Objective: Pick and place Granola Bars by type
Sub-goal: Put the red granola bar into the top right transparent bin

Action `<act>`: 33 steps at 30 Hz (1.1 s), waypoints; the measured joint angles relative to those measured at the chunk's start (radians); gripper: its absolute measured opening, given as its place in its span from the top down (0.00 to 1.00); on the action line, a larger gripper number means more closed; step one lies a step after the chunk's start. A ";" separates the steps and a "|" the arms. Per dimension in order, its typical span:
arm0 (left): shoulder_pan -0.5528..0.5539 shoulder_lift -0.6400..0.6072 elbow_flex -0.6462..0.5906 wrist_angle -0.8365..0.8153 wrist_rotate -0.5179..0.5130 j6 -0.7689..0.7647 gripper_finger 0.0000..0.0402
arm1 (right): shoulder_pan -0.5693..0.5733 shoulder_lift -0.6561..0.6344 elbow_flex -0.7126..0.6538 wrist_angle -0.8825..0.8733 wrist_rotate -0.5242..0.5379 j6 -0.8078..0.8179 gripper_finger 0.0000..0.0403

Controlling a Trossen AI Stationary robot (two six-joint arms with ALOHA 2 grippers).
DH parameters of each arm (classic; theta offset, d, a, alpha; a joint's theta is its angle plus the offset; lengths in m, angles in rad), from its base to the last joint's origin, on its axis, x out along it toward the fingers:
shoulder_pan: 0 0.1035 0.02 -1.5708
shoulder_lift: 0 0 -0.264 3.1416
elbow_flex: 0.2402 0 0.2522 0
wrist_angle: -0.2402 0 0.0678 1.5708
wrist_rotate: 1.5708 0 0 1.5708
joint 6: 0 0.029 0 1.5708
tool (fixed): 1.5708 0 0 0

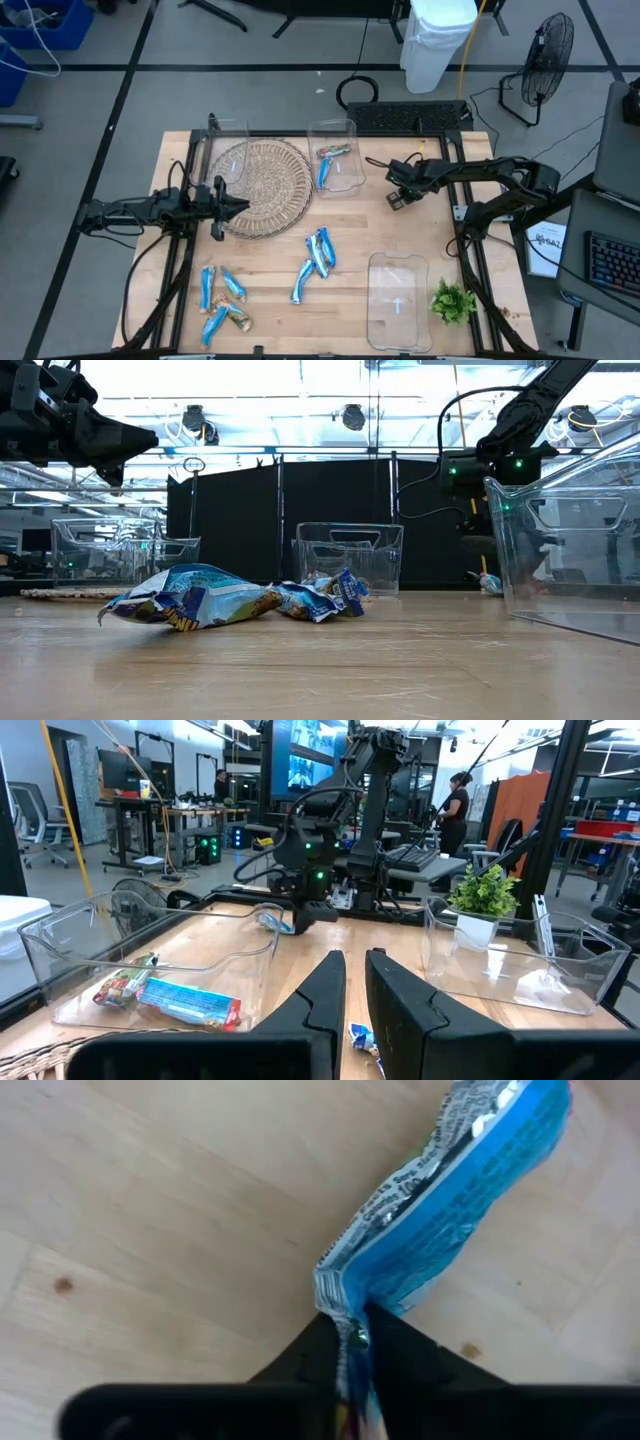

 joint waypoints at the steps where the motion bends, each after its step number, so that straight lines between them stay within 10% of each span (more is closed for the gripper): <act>1: 0.000 0.000 0.000 0.000 0.000 0.000 0.88 | 0.001 0.000 0.000 0.008 0.010 -0.014 0.94; 33: 0.000 0.000 0.000 0.000 0.000 0.000 0.88 | 0.015 -0.438 -0.003 0.256 0.040 -0.344 0.99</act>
